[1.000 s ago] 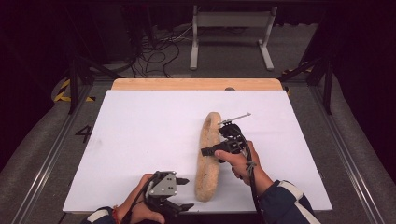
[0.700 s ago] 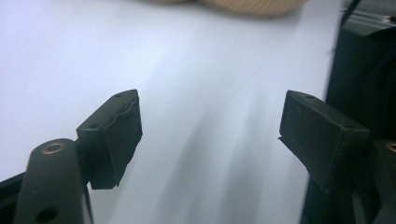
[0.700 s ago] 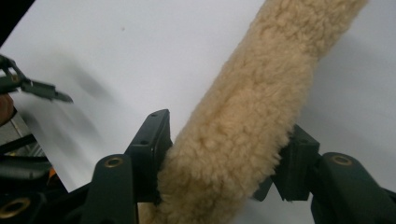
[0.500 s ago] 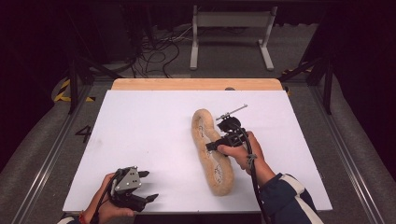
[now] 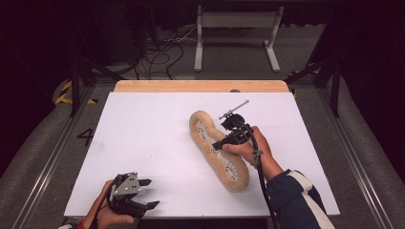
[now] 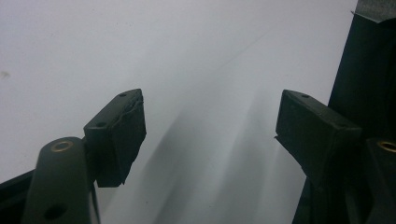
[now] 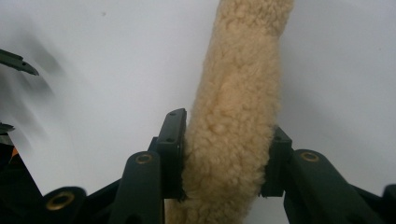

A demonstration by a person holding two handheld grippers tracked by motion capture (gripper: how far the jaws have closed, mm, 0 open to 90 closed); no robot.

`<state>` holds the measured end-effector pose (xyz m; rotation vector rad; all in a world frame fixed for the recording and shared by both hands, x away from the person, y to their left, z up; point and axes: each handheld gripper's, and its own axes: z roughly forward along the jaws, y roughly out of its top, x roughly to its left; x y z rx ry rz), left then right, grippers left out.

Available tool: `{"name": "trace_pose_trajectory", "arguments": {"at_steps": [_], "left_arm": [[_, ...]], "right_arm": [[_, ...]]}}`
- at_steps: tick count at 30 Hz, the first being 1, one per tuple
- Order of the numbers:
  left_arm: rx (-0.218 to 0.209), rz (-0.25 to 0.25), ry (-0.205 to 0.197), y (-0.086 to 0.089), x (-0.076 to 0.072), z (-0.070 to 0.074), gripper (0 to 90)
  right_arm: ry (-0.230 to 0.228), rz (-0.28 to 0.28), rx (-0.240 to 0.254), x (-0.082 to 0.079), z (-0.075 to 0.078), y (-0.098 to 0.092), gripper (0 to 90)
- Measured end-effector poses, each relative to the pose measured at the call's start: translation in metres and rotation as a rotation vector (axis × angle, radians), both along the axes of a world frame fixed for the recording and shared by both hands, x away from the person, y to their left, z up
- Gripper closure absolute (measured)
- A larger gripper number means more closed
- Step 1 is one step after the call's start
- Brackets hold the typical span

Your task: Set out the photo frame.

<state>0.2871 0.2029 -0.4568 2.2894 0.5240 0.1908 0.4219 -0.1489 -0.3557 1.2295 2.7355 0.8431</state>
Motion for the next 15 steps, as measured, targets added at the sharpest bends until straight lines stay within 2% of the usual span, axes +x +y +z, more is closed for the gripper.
{"name": "trace_pose_trajectory", "arguments": {"at_steps": [4,5,7,12,15], "left_arm": [[-0.012,-0.004,0.005,0.000,0.001,0.000,24.9],[-0.017,-0.008,0.008,0.001,0.000,0.001,25.3],[-0.034,-0.022,0.011,0.002,0.000,0.002,25.9],[-0.052,-0.014,0.007,0.004,-0.001,0.003,25.5],[-0.055,-0.014,0.006,0.004,-0.001,0.004,25.2]], "right_arm": [[-0.019,0.044,-0.030,0.002,0.004,0.005,62.8],[-0.034,0.072,-0.045,0.002,0.006,0.008,63.9],[-0.043,0.116,-0.040,0.002,0.008,0.010,64.7],[-0.051,0.229,-0.077,0.002,0.009,0.019,64.7],[-0.048,0.300,-0.064,0.002,0.009,0.023,64.8]]}}
